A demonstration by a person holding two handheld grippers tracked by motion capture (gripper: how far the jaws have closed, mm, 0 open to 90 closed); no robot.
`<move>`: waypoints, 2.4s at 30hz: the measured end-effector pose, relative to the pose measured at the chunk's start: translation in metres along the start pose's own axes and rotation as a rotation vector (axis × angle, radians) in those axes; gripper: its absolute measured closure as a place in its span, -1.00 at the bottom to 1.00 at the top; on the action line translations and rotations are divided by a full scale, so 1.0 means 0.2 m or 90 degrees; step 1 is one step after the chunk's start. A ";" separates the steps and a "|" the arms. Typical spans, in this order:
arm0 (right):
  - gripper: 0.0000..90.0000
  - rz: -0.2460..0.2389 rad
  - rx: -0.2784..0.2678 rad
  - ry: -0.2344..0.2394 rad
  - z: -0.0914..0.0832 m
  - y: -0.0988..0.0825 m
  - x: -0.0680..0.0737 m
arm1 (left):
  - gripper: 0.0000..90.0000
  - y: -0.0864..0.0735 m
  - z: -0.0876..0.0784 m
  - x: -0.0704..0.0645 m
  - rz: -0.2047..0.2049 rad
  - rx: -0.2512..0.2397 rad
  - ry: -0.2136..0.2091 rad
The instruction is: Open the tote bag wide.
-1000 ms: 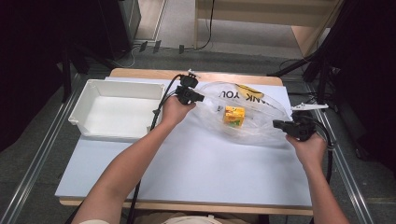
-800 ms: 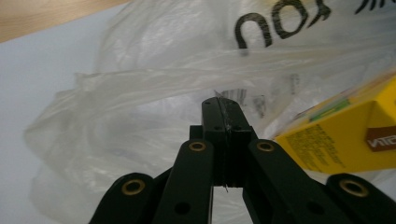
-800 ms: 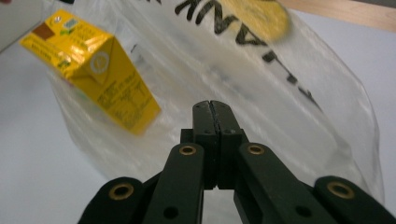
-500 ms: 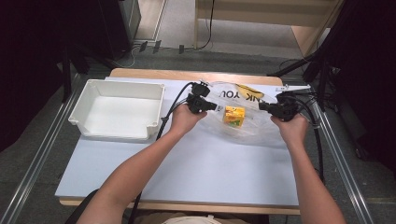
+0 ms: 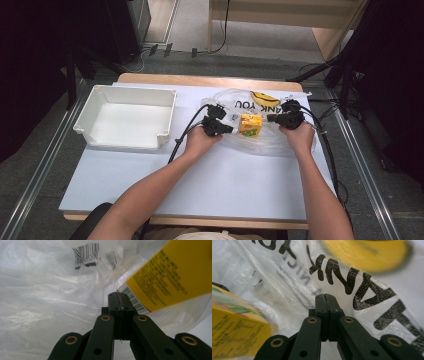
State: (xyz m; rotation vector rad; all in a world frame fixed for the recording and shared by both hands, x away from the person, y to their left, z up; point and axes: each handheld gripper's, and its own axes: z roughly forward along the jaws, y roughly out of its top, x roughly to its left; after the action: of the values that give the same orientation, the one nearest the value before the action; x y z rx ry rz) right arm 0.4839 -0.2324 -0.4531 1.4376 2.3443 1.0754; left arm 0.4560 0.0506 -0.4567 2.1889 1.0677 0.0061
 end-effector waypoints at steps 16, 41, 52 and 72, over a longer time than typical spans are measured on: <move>1.00 0.005 0.025 -0.032 0.12 -0.02 -0.01 | 1.00 -0.22 -0.08 -0.09 0.050 0.012 -0.019; 1.00 0.063 0.001 -0.096 0.10 0.03 -0.04 | 1.00 -0.30 -0.26 -0.15 0.070 0.007 -0.065; 1.00 0.006 -0.026 -0.041 -0.11 0.01 0.09 | 1.00 -0.13 -0.41 -0.19 0.101 -0.020 -0.062; 1.00 -0.026 -0.006 0.002 -0.19 -0.15 0.20 | 1.00 0.25 -0.34 -0.13 0.099 -0.040 -0.058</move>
State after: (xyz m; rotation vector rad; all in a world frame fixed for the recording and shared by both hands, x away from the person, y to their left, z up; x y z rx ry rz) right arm 0.4224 -0.2250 -0.4379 1.3796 2.3569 1.0763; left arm 0.4545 0.0508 -0.3692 2.1883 0.8342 0.0089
